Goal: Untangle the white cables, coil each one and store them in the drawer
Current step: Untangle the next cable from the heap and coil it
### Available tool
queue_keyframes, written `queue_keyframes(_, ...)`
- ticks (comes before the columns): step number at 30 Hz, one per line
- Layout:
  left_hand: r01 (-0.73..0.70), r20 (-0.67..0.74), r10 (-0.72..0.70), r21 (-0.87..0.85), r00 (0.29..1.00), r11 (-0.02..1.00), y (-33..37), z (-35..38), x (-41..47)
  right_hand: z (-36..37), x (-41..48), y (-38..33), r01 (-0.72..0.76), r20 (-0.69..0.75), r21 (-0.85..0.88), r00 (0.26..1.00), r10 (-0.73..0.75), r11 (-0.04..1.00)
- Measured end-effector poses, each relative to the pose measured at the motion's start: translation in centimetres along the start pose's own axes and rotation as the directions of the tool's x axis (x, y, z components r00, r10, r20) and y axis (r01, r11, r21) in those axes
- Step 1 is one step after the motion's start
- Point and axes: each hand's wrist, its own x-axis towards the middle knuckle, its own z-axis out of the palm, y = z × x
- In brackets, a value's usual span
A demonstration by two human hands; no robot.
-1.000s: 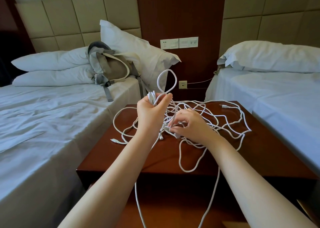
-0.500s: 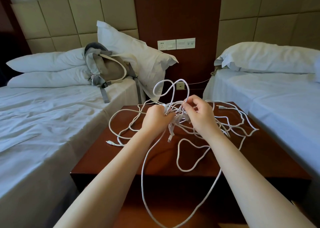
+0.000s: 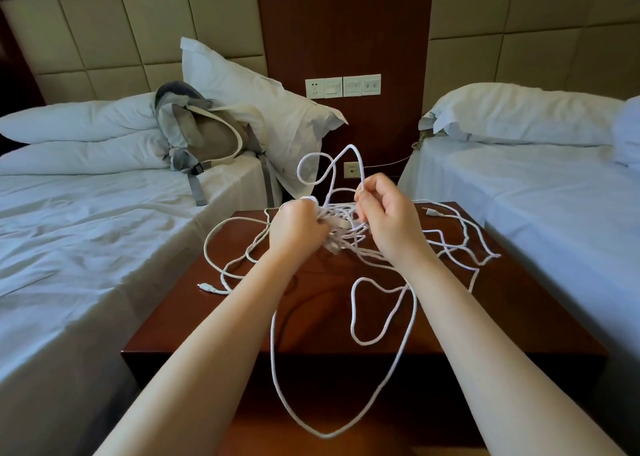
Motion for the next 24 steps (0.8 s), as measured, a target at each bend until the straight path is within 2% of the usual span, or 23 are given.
queue_keyframes(4, 0.072, -0.068, -0.070, 0.022, 0.995, 0.997, -2.1, -0.5, 0.6, 0.0, 0.2, -0.3, 0.022, -0.013, -0.012, 1.000, -0.023, 1.000)
queue_keyframes(7, 0.064, -0.027, -0.064, -0.001, 0.998, 0.998, -2.7, -0.8, 0.6, 1.0, -0.3, -0.1, 0.012, -0.002, -0.015, 1.000, -0.012, 1.000)
queue_keyframes(9, 0.064, -0.007, -0.064, -0.056, 0.998, 0.996, -3.0, -1.1, 0.4, 0.8, 0.0, -0.2, -0.015, -0.055, 0.006, 0.998, 0.016, 1.000)
queue_keyframes(13, 0.132, -0.122, -0.148, -0.131, 0.981, 0.982, -2.7, -2.7, -1.0, -0.4, 0.5, -0.8, -0.024, -0.140, 0.085, 0.989, 0.036, 0.996)
queue_keyframes(15, 0.050, -0.158, -0.082, -0.198, 0.984, 0.979, -2.0, -3.2, -1.8, -0.4, 0.3, -1.4, -0.014, -0.135, 0.120, 0.990, 0.030, 0.993)
queue_keyframes(17, -0.091, -0.075, 0.071, -0.318, 0.995, 0.944, -1.1, -3.4, -2.9, -0.2, 0.4, -1.8, -0.001, -0.144, 0.142, 0.989, 0.022, 0.990)
queue_keyframes(19, -0.178, 0.089, 0.216, -0.316, 0.972, 0.932, -0.1, -2.9, -3.8, -0.1, 0.5, -2.1, 0.012, -0.155, 0.148, 0.988, 0.011, 0.989)
queue_keyframes(21, -0.198, 0.173, 0.240, -0.230, 0.955, 0.953, 0.2, -1.6, -4.0, 0.0, 0.5, -2.6, 0.029, -0.158, 0.167, 0.987, -0.003, 0.986)
queue_keyframes(24, -0.144, 0.166, 0.183, -0.224, 0.969, 0.964, -0.2, -0.1, -3.3, -0.1, 0.6, -2.8, 0.081, -0.175, 0.116, 0.983, -0.060, 0.990)
